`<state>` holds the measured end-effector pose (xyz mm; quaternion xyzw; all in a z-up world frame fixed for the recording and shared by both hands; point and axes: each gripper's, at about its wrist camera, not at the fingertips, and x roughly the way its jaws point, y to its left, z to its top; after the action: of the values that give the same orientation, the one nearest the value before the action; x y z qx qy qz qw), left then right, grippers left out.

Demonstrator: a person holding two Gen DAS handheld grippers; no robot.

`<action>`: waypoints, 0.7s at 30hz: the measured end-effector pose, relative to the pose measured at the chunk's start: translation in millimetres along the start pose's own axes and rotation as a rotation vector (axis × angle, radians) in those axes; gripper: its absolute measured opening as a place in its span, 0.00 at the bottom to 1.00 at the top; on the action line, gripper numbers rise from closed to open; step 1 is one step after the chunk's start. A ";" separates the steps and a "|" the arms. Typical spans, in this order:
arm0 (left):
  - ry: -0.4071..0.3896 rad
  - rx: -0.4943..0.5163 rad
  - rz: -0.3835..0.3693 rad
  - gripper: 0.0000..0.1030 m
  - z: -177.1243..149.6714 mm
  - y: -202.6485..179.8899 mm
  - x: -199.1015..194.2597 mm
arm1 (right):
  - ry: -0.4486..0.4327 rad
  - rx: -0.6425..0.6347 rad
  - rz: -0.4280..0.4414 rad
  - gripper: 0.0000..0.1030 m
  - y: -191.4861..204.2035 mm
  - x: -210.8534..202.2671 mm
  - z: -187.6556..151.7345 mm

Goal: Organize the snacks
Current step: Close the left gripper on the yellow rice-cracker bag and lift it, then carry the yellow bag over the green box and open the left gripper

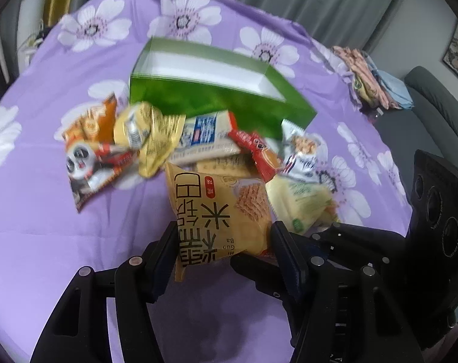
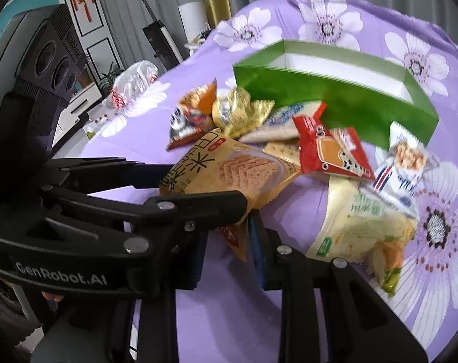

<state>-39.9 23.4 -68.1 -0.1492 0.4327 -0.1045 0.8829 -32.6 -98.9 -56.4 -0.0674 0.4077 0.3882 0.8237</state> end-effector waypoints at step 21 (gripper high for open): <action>-0.183 0.093 -0.002 0.59 123.6 -28.9 -12.5 | -0.219 -0.013 -0.076 0.27 -50.5 -27.2 107.4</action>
<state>49.2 21.8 23.1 -0.1173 0.3450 -0.1113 0.9246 59.1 -103.6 23.6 -0.0454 0.3097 0.3643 0.8771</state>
